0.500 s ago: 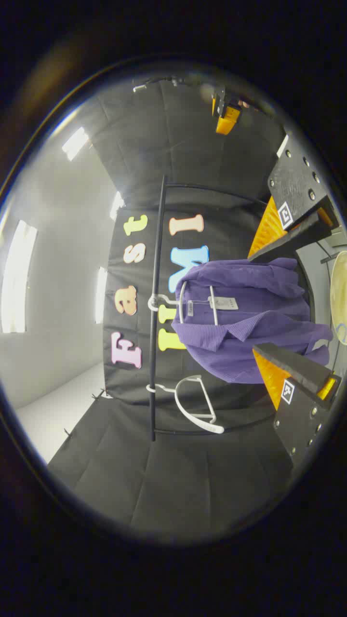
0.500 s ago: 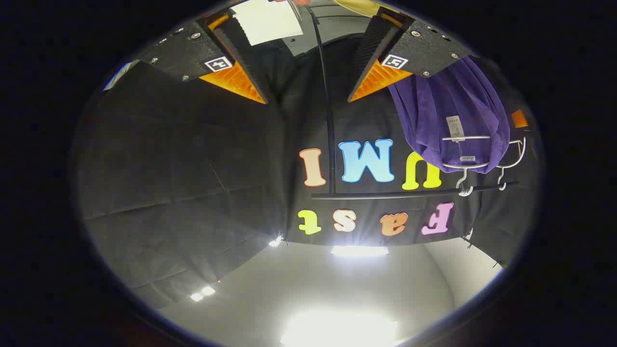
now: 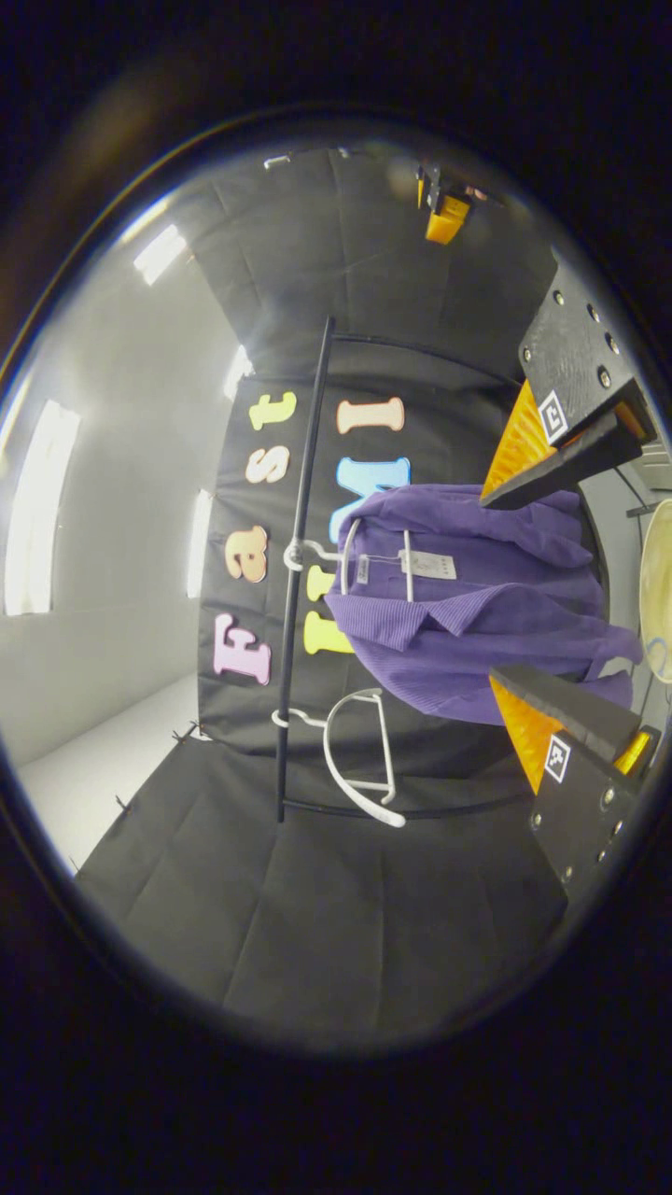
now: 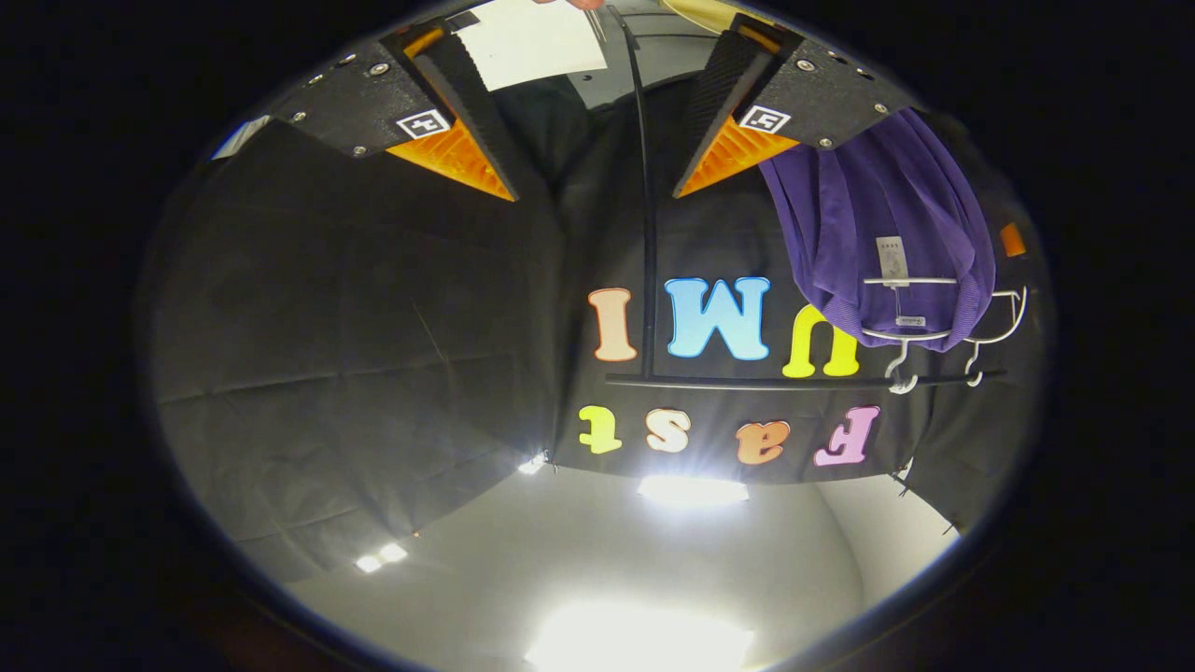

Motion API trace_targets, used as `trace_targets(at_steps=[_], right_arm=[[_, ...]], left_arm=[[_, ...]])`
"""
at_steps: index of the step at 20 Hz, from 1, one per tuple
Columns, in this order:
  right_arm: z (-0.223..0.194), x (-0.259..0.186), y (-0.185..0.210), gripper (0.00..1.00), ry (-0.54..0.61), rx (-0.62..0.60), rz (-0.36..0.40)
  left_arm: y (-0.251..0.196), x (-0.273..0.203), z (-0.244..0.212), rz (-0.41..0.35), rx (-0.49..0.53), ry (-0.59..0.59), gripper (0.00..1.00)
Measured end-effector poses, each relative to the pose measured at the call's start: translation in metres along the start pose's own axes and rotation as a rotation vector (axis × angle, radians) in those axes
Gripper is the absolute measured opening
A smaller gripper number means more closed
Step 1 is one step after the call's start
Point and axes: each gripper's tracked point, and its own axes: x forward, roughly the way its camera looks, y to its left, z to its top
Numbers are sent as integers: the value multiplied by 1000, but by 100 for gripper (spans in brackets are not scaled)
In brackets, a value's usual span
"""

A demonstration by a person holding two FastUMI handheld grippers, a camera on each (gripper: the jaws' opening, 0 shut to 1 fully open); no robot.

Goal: Grasp the clothes on the hanger with both hands and then place them into the laundry hamper below.

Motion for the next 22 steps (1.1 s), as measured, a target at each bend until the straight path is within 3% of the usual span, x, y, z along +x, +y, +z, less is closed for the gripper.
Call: trace_targets(at_steps=[2, 5, 6, 7, 8, 12, 16, 18, 20, 21, 22], right_arm=[[-3, -2, 4, 96, 6, 7, 13], [-10, -6, 8, 96, 25, 3, 27], [-11, -7, 9, 96, 30, 7, 32], [-11, -9, 11, 96, 34, 12, 40], [-12, -9, 14, 96, 37, 18, 47], [-16, -12, 29, 96, 50, 29, 81], [-16, -12, 58, 96, 67, 44, 139], [-11, -8, 76, 94, 79, 42, 179], [-2, -5, 94, 96, 84, 47, 229], [2, -3, 100, 96, 88, 53, 250], [6, 0, 106, 96, 89, 58, 266]], left_arm=[[1, -4, -2, 5, -6, 6, 100], [-1, -10, -3, -1, -9, 11, 100], [-1, -11, -4, -2, -2, 16, 96], [0, -12, -6, 1, 5, 20, 100], [1, -12, -6, 3, 11, 23, 96], [5, -22, -12, -1, 17, 43, 100], [11, -27, -20, -1, 8, 86, 96], [16, -28, -19, -1, 0, 95, 100], [22, -26, -17, 8, -15, 89, 96], [23, -23, -21, 14, -23, 95, 100], [24, -18, -23, 20, -31, 106, 96]])
